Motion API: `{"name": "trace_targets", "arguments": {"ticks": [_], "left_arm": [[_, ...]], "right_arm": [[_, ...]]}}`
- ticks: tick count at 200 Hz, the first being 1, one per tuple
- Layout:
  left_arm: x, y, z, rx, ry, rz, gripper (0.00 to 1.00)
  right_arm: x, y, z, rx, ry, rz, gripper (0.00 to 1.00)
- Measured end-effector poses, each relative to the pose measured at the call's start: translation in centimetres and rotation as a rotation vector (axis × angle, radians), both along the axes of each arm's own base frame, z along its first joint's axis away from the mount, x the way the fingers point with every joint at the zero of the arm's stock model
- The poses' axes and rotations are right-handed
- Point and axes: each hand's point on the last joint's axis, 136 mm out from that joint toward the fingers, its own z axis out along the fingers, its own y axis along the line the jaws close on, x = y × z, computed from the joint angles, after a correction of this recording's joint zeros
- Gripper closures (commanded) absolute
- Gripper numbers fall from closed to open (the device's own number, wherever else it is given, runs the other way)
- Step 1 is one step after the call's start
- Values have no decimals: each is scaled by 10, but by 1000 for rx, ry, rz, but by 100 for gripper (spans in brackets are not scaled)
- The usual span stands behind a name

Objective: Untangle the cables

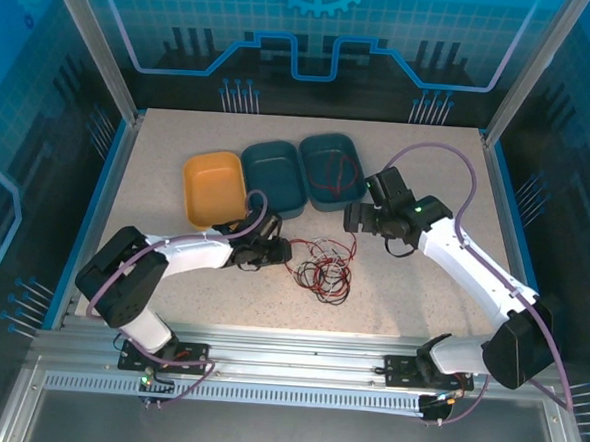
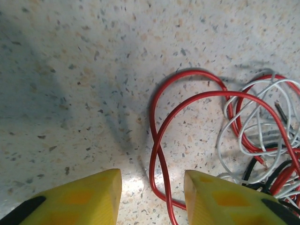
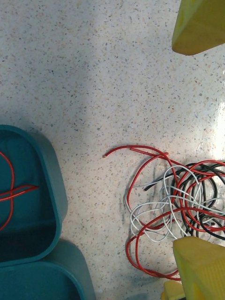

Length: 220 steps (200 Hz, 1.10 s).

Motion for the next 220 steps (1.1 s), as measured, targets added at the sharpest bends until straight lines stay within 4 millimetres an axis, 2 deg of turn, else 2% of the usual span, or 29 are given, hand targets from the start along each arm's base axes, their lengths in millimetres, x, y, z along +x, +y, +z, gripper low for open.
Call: {"name": "trace_targets", "arguments": {"ticks": [36,58,69,104,126,176,220], "left_arm": [[-3,-7,-10,-12,33,-15,69],[-1,-16,-9,-19,29,-33,89],[-2,-24,-7,-27,26,-49,95],[-7,-36,2,-16,-8,-97,95],[-3,-31,24,9,-87,-117,95],[10,-32,101,-12,-371,-226,95],[10,-40,134,-18,-523,-350,96]], "right_arm": [[0,0,-4,9,1,-13,0],[3,4,-1,20,-14,-11,0],[3,6,-1,24,-19,-7,0],[2,11,0,29,-22,3,0],[3,13,1,36,-31,6,0],[4,27,14,113,-79,66,0],[3,48,26,205,-120,173,19]]}}
